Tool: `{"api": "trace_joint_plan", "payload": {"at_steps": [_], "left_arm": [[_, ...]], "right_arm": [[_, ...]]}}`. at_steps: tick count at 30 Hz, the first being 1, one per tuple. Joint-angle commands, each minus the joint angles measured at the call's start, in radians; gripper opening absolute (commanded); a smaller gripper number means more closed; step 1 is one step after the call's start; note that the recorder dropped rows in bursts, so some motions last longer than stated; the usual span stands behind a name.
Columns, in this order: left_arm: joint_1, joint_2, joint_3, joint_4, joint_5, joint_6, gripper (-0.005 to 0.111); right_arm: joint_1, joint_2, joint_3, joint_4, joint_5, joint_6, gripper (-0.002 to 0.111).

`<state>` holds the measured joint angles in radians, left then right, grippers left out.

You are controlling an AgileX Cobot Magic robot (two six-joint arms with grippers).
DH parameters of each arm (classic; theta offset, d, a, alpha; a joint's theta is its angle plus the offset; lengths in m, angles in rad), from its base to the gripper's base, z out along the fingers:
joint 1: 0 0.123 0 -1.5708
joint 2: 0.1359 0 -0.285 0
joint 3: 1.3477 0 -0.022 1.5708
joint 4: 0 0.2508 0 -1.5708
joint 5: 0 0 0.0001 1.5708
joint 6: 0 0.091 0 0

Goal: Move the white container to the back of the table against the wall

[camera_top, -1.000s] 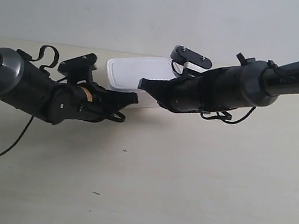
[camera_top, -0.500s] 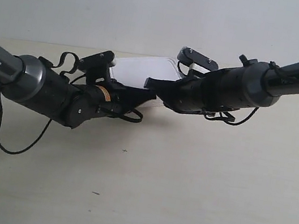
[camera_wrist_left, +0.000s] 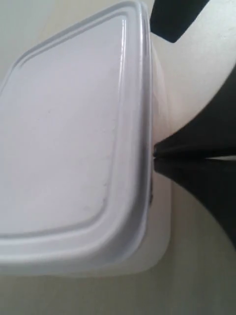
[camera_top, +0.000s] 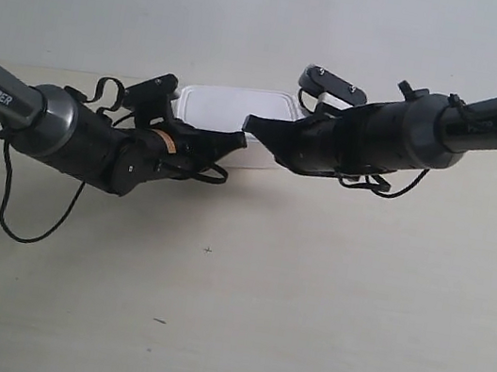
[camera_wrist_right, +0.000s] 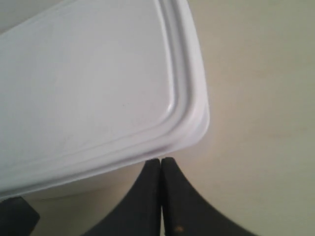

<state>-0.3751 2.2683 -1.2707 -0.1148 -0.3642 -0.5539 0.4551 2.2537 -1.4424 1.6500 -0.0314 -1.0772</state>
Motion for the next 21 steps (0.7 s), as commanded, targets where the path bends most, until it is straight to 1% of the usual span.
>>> {"api": "trace_joint_plan", "payload": {"at_steps": [1, 8, 14, 21], "left_arm": [[0.015, 0.011, -0.027, 0.003, -0.005, 0.0, 0.0], [0.017, 0.029, -0.042, 0.005, -0.002, 0.0, 0.0], [0.029, 0.047, -0.091, 0.005, 0.015, 0.0, 0.0], [0.045, 0.047, -0.125, 0.009, 0.033, 0.055, 0.0]], "right_arm": [[-0.004, -0.004, -0.032, -0.003, -0.004, -0.008, 0.0], [-0.004, 0.032, -0.062, -0.006, 0.003, -0.043, 0.0], [-0.004, 0.045, -0.071, -0.006, -0.001, -0.048, 0.0], [-0.004, 0.088, -0.117, -0.008, 0.003, -0.048, 0.0]]}}
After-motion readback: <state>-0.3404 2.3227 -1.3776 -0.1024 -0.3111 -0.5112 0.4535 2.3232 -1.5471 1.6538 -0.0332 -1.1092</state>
